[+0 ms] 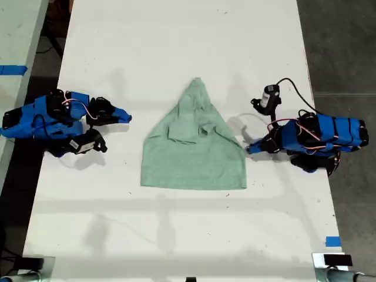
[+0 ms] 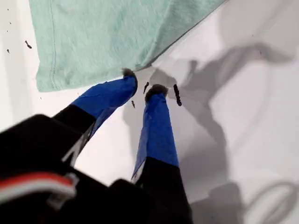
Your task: Fold t shirt
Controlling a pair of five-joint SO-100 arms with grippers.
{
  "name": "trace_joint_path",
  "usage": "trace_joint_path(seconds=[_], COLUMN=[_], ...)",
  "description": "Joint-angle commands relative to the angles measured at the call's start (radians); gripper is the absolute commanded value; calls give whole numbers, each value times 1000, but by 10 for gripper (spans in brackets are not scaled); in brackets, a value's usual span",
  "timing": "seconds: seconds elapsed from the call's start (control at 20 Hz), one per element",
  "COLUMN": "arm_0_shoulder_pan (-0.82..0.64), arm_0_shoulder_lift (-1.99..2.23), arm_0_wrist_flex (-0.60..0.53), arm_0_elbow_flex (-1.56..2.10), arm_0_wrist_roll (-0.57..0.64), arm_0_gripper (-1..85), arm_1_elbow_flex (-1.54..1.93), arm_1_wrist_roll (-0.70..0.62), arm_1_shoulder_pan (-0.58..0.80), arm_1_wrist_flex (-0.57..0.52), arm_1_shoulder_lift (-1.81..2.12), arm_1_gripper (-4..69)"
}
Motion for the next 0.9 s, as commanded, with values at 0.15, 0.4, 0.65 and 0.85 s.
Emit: trace_joint_path(seconds=[0.15, 0.4, 0.65, 0.85], arm_0_shoulder_pan=[-130, -107, -109, -95], arm_0_shoulder_lift=[6, 8, 8, 8], arm_0_wrist_flex=[3, 0, 0, 0], arm_0_elbow_flex=[40, 40, 40, 40], arm_0_wrist_roll=[121, 126, 149, 146], arm_0_gripper=[137, -2, -3, -3], arm_1_elbow_flex=[52, 52, 52, 52], arm_1_wrist_roll=[-17, -17, -17, -17], arm_1_shoulder_pan=[6, 6, 6, 6], arm_1_wrist_flex=[-29, -29, -29, -29], arm_1_shoulder_lift=[8, 8, 8, 8], arm_1_gripper=[71, 71, 71, 71])
